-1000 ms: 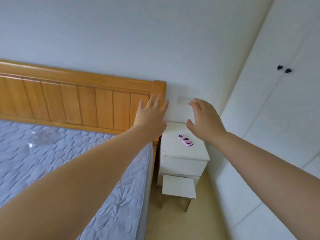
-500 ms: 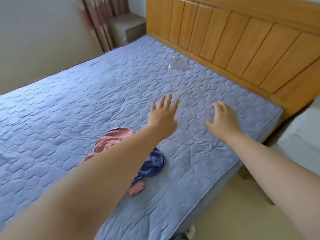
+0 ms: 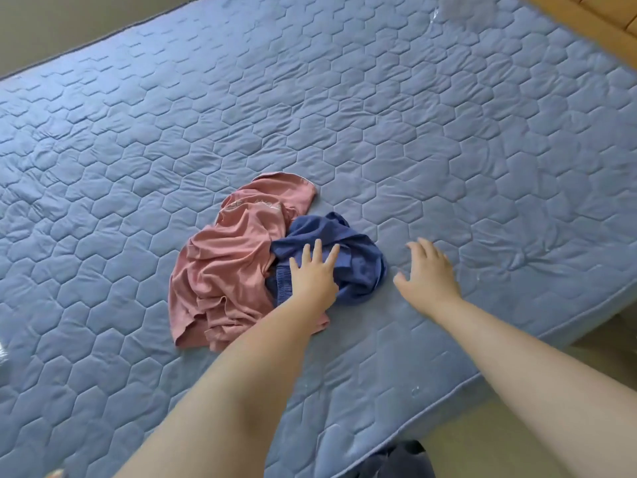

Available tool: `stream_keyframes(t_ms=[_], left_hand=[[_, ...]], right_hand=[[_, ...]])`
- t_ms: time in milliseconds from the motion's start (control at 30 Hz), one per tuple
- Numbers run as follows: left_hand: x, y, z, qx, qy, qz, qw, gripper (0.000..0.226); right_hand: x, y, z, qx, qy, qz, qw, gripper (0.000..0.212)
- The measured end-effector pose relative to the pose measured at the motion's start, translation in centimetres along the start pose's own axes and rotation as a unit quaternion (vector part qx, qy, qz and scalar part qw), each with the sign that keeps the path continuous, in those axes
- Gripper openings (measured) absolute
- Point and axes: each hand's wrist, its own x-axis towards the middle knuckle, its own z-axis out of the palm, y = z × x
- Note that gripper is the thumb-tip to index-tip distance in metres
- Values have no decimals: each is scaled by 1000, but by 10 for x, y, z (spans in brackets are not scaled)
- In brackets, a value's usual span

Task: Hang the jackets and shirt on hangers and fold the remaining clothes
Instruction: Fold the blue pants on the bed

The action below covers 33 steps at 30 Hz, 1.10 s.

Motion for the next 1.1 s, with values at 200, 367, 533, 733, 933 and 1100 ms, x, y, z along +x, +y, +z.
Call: stream_keyframes(t_ms=[200, 367, 533, 733, 933, 1100], left_hand=[[66, -3, 95, 15, -23, -61, 998, 100], [107, -1, 124, 75, 28, -27, 996, 73], [129, 36, 94, -15, 64, 96, 993, 53], [150, 204, 16, -337, 74, 257, 903, 52], [210, 239, 51, -2, -60, 330, 942, 99], [241, 271, 115, 172, -15, 337, 926, 93]], right_hand=[[18, 42, 100, -8, -53, 13, 998, 62], [27, 81, 149, 51, -57, 63, 995, 61], [22, 119, 162, 117, -29, 112, 986, 57], [28, 182, 107, 221, 192, 197, 936, 52], [43, 249, 79, 231, 280, 234, 902, 62], [88, 280, 107, 192, 209, 242, 928, 76]])
